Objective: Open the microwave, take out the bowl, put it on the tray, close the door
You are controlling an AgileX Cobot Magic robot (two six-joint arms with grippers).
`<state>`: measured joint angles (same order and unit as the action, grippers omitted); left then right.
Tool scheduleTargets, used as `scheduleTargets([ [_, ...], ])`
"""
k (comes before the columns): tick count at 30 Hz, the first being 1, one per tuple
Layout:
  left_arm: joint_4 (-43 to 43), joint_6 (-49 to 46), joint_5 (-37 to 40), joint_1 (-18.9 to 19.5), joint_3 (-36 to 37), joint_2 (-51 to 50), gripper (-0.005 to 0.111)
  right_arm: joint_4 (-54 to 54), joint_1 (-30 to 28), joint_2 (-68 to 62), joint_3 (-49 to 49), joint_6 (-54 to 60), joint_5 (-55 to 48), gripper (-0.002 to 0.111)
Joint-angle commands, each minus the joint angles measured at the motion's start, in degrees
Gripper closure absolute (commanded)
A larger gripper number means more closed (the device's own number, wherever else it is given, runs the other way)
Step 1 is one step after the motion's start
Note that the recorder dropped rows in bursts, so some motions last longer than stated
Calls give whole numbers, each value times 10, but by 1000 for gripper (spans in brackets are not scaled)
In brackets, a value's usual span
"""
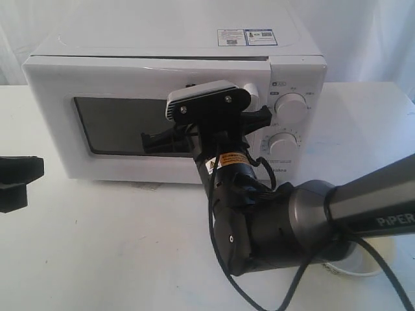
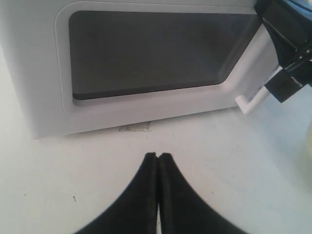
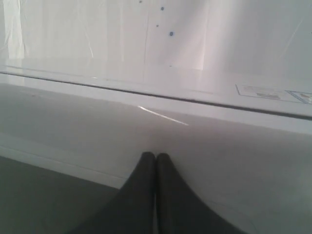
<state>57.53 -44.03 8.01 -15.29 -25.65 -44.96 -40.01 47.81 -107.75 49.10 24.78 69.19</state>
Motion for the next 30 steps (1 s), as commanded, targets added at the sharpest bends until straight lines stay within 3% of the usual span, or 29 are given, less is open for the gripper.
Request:
scheduleTargets([
  [1, 14, 1, 5, -3, 5, 5, 107, -16, -23, -8, 18, 6, 8, 108],
  [16, 16, 1, -6, -3, 5, 5, 107, -6, -53, -9, 17, -11, 8, 108],
  [21, 17, 3, -11, -3, 5, 5, 107, -9, -14, 22, -38, 52, 8, 108],
  [26, 66, 5, -36, -3, 5, 5, 107, -17, 30, 105, -115, 35, 8, 108],
  [30, 84, 36, 25, -3, 5, 5, 107, -69, 30, 113, -125, 35, 8, 108],
])
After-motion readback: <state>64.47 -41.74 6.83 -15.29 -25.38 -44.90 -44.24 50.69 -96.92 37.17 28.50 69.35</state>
